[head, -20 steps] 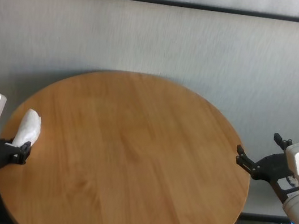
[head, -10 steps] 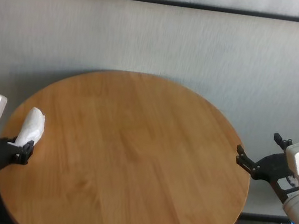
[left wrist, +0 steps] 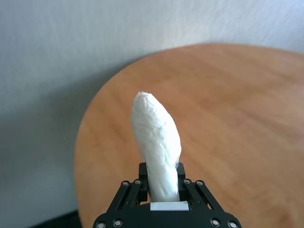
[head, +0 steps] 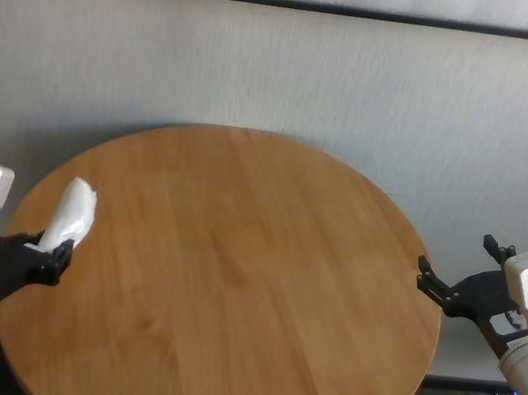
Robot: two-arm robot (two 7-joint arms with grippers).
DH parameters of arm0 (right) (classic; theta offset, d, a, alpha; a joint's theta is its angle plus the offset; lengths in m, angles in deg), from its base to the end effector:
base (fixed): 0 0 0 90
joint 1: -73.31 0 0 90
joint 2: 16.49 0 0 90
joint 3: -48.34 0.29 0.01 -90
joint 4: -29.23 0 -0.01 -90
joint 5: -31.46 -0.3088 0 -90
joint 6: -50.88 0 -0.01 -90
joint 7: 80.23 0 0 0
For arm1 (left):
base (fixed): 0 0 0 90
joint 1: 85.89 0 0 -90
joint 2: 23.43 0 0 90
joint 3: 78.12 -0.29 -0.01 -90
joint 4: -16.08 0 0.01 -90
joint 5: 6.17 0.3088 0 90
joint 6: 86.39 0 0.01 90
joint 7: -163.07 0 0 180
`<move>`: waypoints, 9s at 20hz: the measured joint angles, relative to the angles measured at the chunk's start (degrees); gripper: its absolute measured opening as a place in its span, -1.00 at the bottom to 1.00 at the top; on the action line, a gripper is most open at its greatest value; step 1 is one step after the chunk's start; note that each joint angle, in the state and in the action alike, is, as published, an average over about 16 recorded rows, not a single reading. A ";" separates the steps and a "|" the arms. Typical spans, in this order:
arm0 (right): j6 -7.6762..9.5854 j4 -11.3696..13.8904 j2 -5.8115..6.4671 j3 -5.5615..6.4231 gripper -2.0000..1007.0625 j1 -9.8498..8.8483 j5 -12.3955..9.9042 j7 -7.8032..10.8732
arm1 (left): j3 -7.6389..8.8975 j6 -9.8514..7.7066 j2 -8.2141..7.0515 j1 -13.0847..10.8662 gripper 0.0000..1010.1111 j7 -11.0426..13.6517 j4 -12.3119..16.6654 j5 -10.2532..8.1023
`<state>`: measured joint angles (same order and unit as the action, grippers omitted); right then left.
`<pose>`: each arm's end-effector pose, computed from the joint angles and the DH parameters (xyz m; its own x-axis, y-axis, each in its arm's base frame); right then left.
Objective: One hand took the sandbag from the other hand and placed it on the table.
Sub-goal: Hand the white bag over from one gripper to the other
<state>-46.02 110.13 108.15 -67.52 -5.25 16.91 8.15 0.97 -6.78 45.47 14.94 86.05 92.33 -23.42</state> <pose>0.3581 -0.0827 -0.3022 0.2922 -0.8803 0.3737 0.9553 0.2873 -0.0702 0.3756 0.0793 -0.3085 0.3084 0.9509 0.0279 -0.9116 0.2870 0.2943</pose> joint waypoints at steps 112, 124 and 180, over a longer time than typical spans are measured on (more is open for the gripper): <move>0.00 0.00 0.00 0.00 0.99 0.00 0.00 0.00 | -14.88 9.61 -4.72 2.97 -0.32 16.42 17.94 -10.52; 0.00 0.00 0.00 0.00 0.99 0.00 0.00 0.00 | -14.83 9.69 -4.66 2.91 -0.32 16.30 17.96 -10.37; 15.89 10.97 -1.31 11.22 0.99 -5.25 -38.79 26.09 | -14.80 9.72 -4.63 2.88 -0.32 16.27 17.97 -10.27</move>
<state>-30.13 121.10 106.85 -56.30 -10.50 -21.88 34.24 -13.83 2.94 40.83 17.82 102.32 110.29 -33.69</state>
